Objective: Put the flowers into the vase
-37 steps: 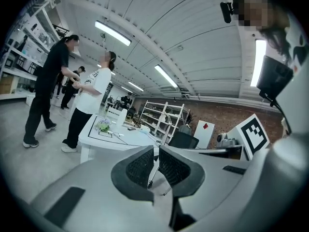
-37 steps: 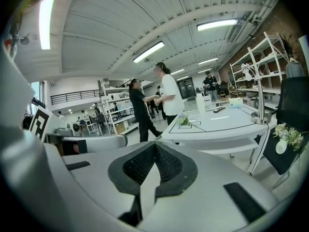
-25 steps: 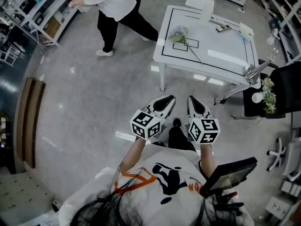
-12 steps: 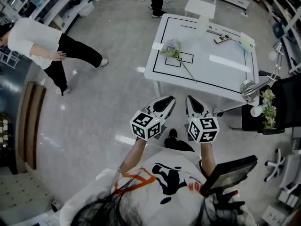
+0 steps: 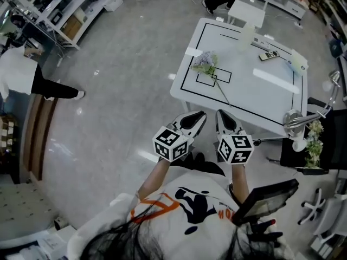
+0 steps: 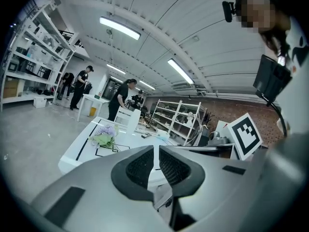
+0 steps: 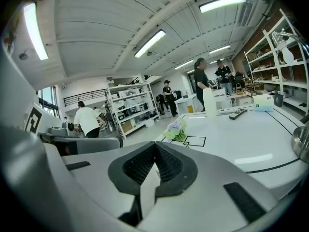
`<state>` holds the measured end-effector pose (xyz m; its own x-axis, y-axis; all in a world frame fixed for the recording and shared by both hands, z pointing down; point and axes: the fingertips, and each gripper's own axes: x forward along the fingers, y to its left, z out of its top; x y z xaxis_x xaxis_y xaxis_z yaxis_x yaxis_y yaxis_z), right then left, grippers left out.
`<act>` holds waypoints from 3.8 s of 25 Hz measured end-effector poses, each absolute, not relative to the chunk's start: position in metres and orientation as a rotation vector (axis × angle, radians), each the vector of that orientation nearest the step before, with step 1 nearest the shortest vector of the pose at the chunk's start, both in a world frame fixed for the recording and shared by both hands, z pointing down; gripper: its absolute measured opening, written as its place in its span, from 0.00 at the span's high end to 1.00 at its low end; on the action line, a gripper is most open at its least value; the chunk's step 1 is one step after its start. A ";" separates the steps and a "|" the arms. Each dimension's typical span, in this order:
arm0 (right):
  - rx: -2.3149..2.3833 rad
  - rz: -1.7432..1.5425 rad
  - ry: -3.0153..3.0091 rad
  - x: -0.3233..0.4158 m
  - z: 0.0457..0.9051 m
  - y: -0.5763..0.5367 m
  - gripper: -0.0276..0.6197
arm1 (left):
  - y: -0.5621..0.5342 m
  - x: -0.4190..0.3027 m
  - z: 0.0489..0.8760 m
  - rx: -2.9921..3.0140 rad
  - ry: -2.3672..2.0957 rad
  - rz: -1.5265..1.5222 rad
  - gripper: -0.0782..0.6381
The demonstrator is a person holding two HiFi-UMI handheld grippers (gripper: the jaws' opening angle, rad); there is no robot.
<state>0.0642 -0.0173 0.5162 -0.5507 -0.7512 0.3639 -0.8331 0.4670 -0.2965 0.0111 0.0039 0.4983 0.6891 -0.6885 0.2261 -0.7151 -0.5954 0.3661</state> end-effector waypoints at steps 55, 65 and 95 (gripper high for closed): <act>1.074 0.733 -1.843 0.019 0.683 -0.239 0.80 | -0.246 -0.047 0.548 2.502 -0.758 0.228 0.84; 1.205 0.772 -1.923 0.017 0.660 -0.254 0.87 | -0.269 -0.059 0.546 2.496 -0.764 0.198 0.84; 1.696 0.849 -2.123 0.209 0.541 -0.269 0.88 | -0.313 0.071 0.479 2.669 -0.775 0.209 0.82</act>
<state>0.2088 -0.2689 0.5406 -0.2622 -0.7827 0.5645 -0.9561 0.1313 -0.2621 0.0712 -0.3130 0.4787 0.8392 -0.4900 0.2359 -0.5421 -0.7880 0.2918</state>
